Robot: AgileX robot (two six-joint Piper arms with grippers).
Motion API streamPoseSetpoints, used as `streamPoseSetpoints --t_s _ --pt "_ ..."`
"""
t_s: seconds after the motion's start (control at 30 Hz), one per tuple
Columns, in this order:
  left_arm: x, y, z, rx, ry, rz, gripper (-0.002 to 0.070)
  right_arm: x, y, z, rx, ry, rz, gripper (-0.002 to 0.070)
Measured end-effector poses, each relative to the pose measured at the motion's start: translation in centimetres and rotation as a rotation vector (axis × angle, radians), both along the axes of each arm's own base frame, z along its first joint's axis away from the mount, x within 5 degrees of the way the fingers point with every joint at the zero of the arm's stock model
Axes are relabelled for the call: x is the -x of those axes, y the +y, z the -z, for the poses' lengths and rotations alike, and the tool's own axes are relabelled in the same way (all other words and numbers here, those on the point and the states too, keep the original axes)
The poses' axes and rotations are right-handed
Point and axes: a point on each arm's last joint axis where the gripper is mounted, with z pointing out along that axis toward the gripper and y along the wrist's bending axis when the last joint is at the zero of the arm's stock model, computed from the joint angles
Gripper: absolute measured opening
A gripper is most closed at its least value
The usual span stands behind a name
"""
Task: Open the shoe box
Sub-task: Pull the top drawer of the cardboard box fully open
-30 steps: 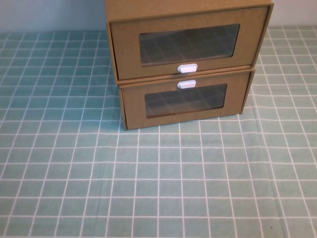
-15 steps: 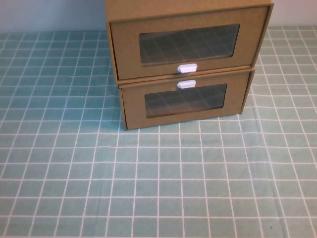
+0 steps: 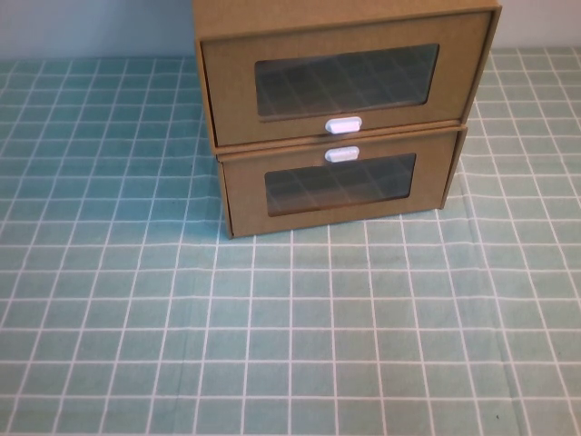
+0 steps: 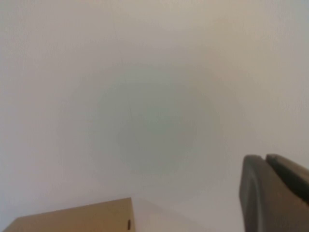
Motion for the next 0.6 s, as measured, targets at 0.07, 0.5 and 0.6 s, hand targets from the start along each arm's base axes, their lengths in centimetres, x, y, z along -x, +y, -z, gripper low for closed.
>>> streamPoseSetpoints --t_s 0.07,0.5,0.6 --pt "0.6 0.2 -1.8 -0.02 0.067 -0.022 -0.0004 -0.2 0.0 0.1 0.055 0.005 0.018 -0.0013" --pt "-2.3 -0.2 -4.7 -0.073 0.22 -0.044 -0.0004 -7.2 1.0 2.8 0.239 0.183 -0.002 -0.0013" --pt "-2.3 -0.2 -4.7 -0.057 0.221 -0.033 -0.0004 -8.9 2.5 3.9 0.432 0.221 -0.051 -0.0013"
